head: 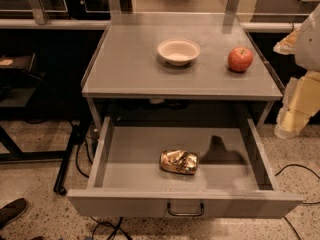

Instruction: Pick orange can from top drawer and place on counter

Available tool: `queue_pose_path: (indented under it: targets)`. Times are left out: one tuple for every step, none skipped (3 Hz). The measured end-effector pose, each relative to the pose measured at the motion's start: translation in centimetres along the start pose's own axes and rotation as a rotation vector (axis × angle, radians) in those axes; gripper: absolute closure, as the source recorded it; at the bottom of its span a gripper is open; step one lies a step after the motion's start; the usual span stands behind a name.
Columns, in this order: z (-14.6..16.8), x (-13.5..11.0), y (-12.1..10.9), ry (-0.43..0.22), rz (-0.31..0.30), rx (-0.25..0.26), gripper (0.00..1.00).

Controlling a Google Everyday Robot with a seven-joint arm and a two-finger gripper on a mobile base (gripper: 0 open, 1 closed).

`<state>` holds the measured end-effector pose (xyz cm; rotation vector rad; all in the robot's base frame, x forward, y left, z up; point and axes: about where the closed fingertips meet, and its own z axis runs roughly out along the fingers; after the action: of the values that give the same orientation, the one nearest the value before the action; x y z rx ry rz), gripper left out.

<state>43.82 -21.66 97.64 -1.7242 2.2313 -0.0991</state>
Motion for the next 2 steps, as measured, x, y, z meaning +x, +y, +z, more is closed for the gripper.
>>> queue_pose_path:
  targets:
    - [0.0, 0.0, 0.0, 0.0, 0.0, 0.0, 0.0]
    - [0.0, -1.4, -1.9, 0.039, -0.02, 0.043, 0.0]
